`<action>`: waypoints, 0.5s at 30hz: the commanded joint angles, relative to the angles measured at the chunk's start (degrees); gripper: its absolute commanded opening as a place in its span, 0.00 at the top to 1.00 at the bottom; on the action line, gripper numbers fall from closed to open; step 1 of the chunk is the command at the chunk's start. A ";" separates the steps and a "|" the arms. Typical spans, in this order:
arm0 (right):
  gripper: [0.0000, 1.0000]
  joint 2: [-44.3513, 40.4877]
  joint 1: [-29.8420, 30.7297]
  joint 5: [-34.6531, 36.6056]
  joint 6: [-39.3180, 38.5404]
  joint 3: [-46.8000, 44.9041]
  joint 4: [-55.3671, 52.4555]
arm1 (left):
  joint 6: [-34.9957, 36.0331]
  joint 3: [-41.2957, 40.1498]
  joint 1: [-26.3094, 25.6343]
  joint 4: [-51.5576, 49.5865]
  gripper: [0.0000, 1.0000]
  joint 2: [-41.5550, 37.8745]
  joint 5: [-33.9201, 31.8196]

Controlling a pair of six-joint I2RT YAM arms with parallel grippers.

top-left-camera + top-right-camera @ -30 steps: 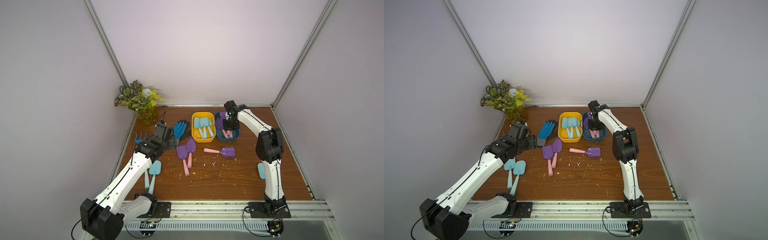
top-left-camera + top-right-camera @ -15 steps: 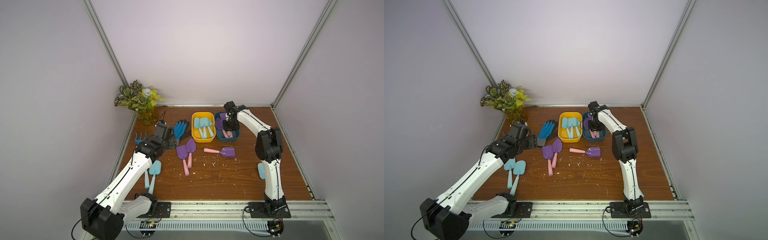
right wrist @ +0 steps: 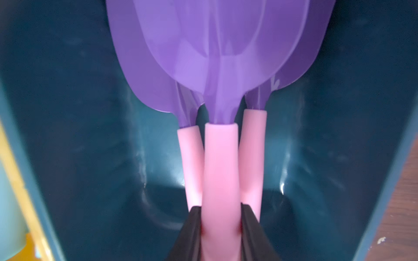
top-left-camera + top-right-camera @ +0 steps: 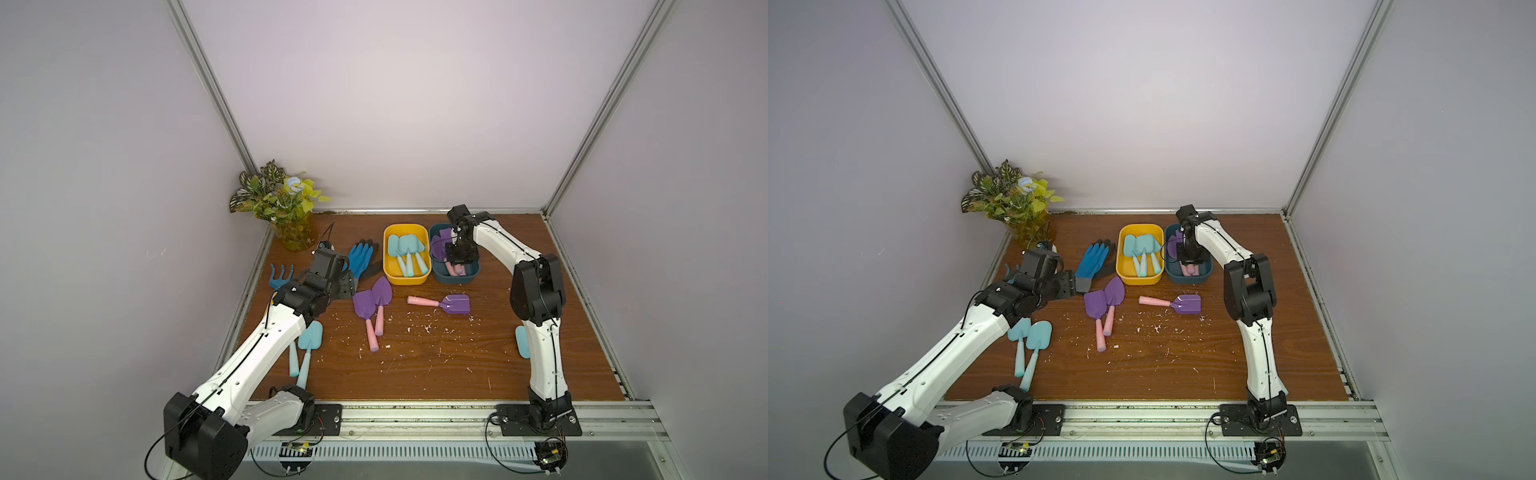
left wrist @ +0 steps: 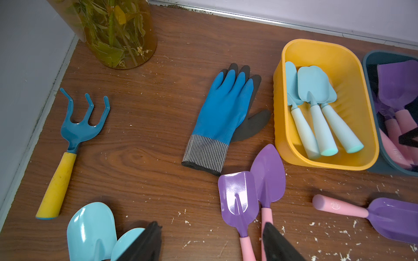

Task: Sort the small shovels by color and place them into the storage box
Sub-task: Place the shovel in the storage box.

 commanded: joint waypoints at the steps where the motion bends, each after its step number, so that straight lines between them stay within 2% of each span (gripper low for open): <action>1: 0.91 1.23 0.43 0.02 -0.55 1.30 -0.27 | 0.97 -0.96 0.57 0.66 0.27 0.00 -0.46; 11: 0.85 3.13 0.53 0.01 -0.40 2.63 -0.28 | 1.68 -1.71 2.12 0.81 0.27 -1.05 0.38; 15: 0.75 2.69 0.61 0.65 -0.36 2.74 -0.56 | 1.77 -1.77 2.47 0.83 0.27 -1.56 0.51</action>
